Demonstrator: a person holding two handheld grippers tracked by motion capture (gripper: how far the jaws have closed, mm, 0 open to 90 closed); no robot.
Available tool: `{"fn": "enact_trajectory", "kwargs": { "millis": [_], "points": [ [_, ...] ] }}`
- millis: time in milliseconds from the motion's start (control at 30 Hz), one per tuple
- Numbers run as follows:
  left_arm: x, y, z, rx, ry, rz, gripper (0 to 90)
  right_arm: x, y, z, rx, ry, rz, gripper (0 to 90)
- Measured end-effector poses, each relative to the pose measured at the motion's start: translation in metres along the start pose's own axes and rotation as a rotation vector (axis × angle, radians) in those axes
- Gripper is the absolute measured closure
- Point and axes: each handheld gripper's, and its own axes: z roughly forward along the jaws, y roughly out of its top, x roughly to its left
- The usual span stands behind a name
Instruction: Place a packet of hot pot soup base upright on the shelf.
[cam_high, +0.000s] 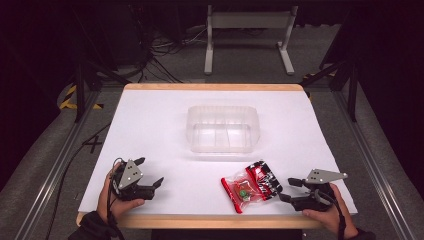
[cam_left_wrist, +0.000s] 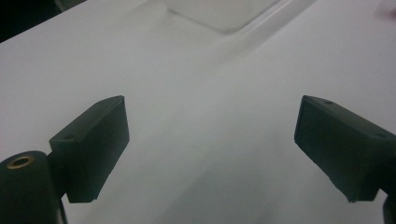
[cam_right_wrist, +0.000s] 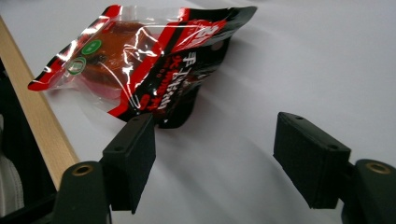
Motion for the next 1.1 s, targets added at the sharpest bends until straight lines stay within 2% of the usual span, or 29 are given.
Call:
{"fn": "enact_trajectory", "kwargs": {
  "millis": [200,400,500,533,600,667,767,867,967,1033,1067,1100],
  "points": [
    [-0.001,0.002,0.002,-0.005,-0.009,-0.002,11.5,0.009,0.007,0.014,0.042,0.024,0.002,28.4],
    [-0.003,0.004,0.005,0.0,-0.017,0.002,11.6,0.01,0.015,0.024,0.032,0.061,0.024,26.5],
    [-0.003,0.004,0.006,0.004,-0.018,-0.001,11.6,0.009,0.023,0.032,0.039,0.089,0.021,25.7],
    [-0.003,0.004,0.006,0.005,-0.016,0.0,11.6,0.008,0.027,0.037,0.048,0.123,0.031,25.4],
    [-0.004,0.004,0.006,0.007,-0.018,-0.001,11.6,0.007,0.036,0.044,0.06,0.134,0.017,25.1],
    [-0.004,0.004,0.006,0.009,-0.016,0.002,11.6,0.005,0.044,0.05,0.069,0.164,0.02,24.6],
    [-0.004,0.004,0.007,0.012,-0.016,0.007,11.6,0.004,0.053,0.06,0.086,0.164,0.014,26.1],
    [-0.004,0.003,0.006,0.016,-0.012,0.005,11.6,0.003,0.056,0.063,0.099,0.169,0.021,30.6],
    [-0.003,0.003,0.006,0.015,-0.012,0.004,11.6,0.001,0.057,0.063,0.103,0.157,0.025,48.2],
    [-0.004,0.003,0.006,0.018,-0.016,0.007,11.6,-0.001,0.055,0.064,0.128,0.191,0.041,57.9],
    [-0.004,0.003,0.006,0.022,-0.016,0.015,11.6,-0.002,0.054,0.064,0.132,0.244,0.056,65.5],
    [-0.004,0.002,0.007,0.03,-0.018,0.022,11.5,-0.002,0.053,0.065,0.135,0.258,0.057,66.2]
  ]
}}
